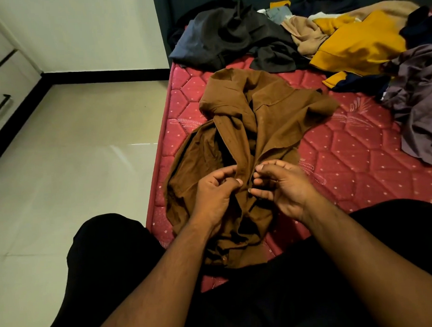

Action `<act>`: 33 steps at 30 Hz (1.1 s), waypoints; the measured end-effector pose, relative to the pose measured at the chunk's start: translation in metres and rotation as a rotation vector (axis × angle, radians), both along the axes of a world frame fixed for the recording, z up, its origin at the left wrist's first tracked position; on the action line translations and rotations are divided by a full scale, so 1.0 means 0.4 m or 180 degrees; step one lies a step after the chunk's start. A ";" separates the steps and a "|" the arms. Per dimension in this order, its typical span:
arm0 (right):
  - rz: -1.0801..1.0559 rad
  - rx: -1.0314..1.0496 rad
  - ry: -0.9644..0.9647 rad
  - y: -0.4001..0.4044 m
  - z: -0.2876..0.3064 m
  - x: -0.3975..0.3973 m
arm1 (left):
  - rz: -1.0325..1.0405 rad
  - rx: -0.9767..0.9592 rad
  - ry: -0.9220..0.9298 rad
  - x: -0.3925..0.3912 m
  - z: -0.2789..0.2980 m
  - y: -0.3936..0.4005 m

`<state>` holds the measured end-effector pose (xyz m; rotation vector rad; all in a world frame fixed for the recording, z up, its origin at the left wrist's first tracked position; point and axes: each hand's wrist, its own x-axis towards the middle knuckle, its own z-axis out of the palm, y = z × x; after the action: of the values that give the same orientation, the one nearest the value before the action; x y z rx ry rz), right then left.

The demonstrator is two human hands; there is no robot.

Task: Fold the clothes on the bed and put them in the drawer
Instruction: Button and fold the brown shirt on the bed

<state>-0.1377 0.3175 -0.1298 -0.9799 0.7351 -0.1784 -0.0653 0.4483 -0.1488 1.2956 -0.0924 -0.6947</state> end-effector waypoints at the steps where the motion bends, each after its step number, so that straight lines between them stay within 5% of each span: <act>1: 0.0002 0.0036 0.0027 0.003 -0.003 0.002 | 0.0063 0.0003 -0.0026 -0.003 0.001 0.000; 4: 0.0083 0.0134 0.0026 0.012 -0.012 0.006 | 0.0305 0.0186 -0.0272 -0.005 -0.001 0.010; 8: 0.0278 0.0017 0.0033 0.014 -0.013 0.005 | 0.0352 0.0950 -0.1737 0.003 -0.015 0.015; 12: 0.0217 -0.0065 -0.0044 0.022 -0.013 0.007 | 0.0388 0.1174 -0.2481 -0.006 -0.020 0.005; 22: -0.0085 0.0204 -0.0154 0.041 -0.028 0.009 | 0.0300 0.1391 -0.3223 -0.049 -0.056 -0.007; 27: 0.0195 0.0051 -0.0132 0.041 -0.034 0.008 | 0.0439 0.1547 -0.2882 -0.045 -0.056 -0.004; 33: 0.0251 0.0101 -0.0256 0.040 -0.038 0.005 | 0.0517 0.0501 -0.0592 -0.037 -0.026 -0.011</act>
<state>-0.1358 0.3337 -0.1449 -0.9644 0.6229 -0.1361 -0.0801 0.4440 -0.1592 1.4995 -0.0836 -0.4487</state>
